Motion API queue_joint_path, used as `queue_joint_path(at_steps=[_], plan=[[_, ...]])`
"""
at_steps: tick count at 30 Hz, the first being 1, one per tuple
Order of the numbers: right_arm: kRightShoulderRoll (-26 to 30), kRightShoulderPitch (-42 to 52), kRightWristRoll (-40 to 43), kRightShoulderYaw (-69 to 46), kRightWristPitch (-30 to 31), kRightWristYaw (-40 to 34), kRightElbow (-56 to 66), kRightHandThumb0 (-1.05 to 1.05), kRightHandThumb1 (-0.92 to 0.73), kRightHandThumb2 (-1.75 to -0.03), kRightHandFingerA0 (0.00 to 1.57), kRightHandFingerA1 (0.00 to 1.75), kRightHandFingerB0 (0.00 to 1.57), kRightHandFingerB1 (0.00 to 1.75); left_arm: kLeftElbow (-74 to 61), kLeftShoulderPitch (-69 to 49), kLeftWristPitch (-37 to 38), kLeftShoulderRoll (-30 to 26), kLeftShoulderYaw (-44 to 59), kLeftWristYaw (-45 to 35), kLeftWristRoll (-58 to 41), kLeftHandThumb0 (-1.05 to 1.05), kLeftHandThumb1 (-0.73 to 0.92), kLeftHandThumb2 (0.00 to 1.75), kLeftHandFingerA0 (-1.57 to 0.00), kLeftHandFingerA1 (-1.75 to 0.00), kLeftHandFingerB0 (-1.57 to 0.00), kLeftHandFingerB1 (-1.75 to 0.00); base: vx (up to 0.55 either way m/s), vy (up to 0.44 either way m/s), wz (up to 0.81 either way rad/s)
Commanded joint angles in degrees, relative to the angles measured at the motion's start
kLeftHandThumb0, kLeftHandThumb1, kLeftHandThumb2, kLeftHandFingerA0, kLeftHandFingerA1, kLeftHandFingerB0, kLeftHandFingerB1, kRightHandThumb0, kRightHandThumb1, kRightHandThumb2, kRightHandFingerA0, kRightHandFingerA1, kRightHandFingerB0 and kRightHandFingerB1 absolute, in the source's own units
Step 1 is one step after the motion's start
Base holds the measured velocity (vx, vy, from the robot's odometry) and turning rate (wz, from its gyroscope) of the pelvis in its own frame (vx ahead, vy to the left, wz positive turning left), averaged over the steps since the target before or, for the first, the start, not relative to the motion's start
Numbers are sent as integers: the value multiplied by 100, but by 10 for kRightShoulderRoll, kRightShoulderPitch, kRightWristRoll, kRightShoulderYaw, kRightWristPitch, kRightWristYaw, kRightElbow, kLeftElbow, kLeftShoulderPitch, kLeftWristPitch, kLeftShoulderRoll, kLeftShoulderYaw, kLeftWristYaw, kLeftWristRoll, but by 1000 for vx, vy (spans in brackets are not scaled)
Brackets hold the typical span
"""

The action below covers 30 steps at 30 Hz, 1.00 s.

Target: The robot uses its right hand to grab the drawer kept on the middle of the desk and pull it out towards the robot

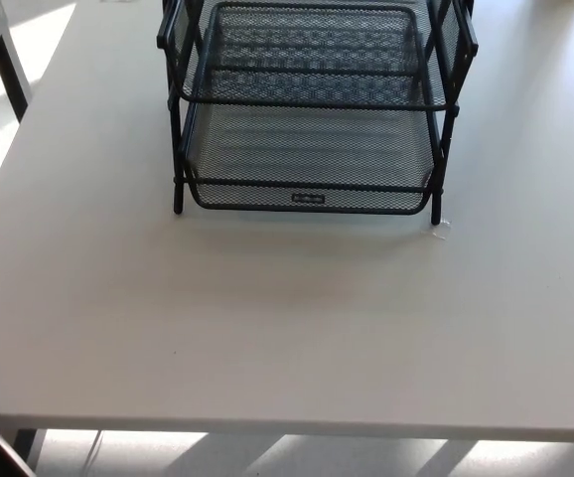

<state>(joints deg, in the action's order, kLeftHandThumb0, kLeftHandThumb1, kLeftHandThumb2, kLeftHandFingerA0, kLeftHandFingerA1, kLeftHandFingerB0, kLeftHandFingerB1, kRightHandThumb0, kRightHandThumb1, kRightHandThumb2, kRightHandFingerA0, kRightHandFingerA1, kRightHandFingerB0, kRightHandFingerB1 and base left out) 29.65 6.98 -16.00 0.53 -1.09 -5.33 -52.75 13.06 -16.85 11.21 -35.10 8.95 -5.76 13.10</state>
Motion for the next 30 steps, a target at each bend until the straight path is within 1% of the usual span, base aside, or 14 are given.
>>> queue_joint_path(at_steps=[1,2,3,6,7,14,15,16,17,21,22,23,29,30], plan=[[72,22,-22,-22,15,-51,51,-69,-54,-57,43,86,11,52,-103,-35,88,-82,11,-37,38,-32,54,56,-80,-82,-79,-55,0,0,0],[80,30,-25,-23,25,-47,63,-86,-48,-84,42,79,8,55,-104,-33,87,-81,8,-37,35,-31,55,56,-80,-81,-79,-54,0,0,0],[86,38,-29,-27,54,-45,84,-82,-57,-57,48,82,10,54,-106,-33,87,-82,7,-36,33,-31,55,56,-80,-80,-79,-54,0,0,0],[84,60,-9,-53,74,-39,124,-79,-55,-57,53,88,14,52,-112,-39,84,-87,7,-37,30,-32,55,56,-79,-81,-78,-54,0,0,0],[88,64,19,-89,89,-35,122,-70,-41,-80,82,94,15,51,-115,-41,80,-86,9,-37,30,-34,55,56,-79,-83,-79,-55,0,0,0],[112,89,24,-181,94,-48,149,-75,-51,-58,78,110,15,54,-113,-43,82,-86,14,-47,23,-32,54,57,-79,-83,-78,-56,0,0,0],[123,94,15,-190,135,-44,179,-78,-42,-85,82,100,13,56,-110,-42,88,-85,15,-45,23,-32,55,56,-80,-84,-79,-57,0,0,0],[131,94,15,-199,152,-38,190,-76,-54,-58,71,99,14,51,-109,-42,90,-85,15,-44,24,-33,55,56,-79,-84,-79,-57,0,0,0],[164,90,5,-202,179,-15,200,-83,-46,-88,67,83,9,52,-114,-43,82,-86,15,-47,28,-34,56,57,-77,-84,-78,-56,0,0,0],[186,92,8,-212,194,5,215,-79,-45,-86,62,81,7,52,-117,-44,78,-85,16,-49,29,-33,55,56,-78,-85,-79,-56,0,0,0],[190,90,42,-256,188,15,238,-74,-42,-84,31,69,6,53,-109,-42,90,-85,16,-44,31,-32,55,56,-80,-86,-80,-57,0,0,0],[194,92,32,-257,189,9,254,-75,-57,-58,62,104,6,54,-107,-41,92,-85,17,-43,31,-31,54,56,-80,-86,-80,-58,0,0,0],[227,92,-38,-277,239,-26,372,-86,-48,-90,26,77,3,55,-117,-44,79,-84,22,-51,31,-32,55,56,-77,-84,-79,-58,0,0,0],[230,99,-43,-292,233,-28,405,-43,-29,-95,9,59,1,55,-114,-43,84,-84,22,-50,31,-32,55,56,-78,-84,-80,-58,0,0,0]])
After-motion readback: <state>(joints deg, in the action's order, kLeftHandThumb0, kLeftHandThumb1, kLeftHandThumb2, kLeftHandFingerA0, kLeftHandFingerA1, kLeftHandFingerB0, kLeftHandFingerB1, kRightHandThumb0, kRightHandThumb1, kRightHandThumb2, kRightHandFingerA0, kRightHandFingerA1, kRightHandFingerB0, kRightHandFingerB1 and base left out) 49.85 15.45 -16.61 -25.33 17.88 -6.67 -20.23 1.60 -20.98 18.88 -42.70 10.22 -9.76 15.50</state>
